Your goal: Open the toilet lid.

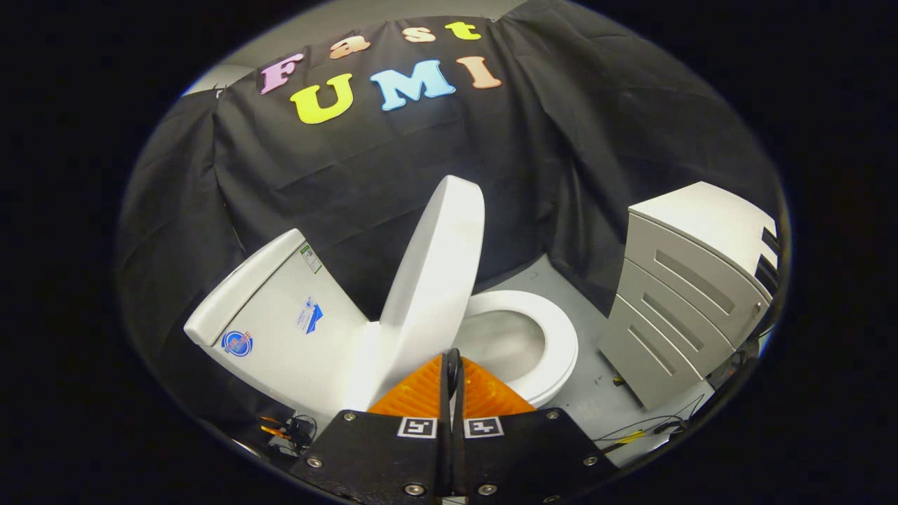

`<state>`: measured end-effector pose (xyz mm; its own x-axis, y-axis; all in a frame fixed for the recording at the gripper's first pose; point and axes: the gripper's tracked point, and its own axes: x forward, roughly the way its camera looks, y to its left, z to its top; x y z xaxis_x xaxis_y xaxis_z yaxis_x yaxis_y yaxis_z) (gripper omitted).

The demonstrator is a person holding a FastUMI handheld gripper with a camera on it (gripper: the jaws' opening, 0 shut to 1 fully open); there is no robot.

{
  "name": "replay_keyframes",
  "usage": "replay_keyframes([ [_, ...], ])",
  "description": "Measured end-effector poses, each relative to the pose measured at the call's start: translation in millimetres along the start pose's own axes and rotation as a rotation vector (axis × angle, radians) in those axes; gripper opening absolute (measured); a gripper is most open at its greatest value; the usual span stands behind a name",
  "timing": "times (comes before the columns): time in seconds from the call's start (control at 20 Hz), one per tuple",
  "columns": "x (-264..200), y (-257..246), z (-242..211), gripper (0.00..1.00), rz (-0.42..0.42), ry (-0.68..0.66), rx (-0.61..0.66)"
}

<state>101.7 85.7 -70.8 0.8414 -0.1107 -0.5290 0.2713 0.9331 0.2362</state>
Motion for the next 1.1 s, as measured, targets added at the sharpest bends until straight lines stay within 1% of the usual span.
replay_keyframes([
  [0.25, -5, 16, 5, 0.00, -0.007, -0.019, -0.087],
  [0.4, -10, 32, 10, 0.00, 0.003, -0.037, -0.131],
  [0.75, -18, 67, 17, 0.00, 0.012, -0.071, -0.289],
  [0.95, -22, 88, 19, 0.00, 0.031, -0.088, -0.315],
  [1.1, -24, 101, 22, 0.00, 0.039, -0.092, -0.358],
])
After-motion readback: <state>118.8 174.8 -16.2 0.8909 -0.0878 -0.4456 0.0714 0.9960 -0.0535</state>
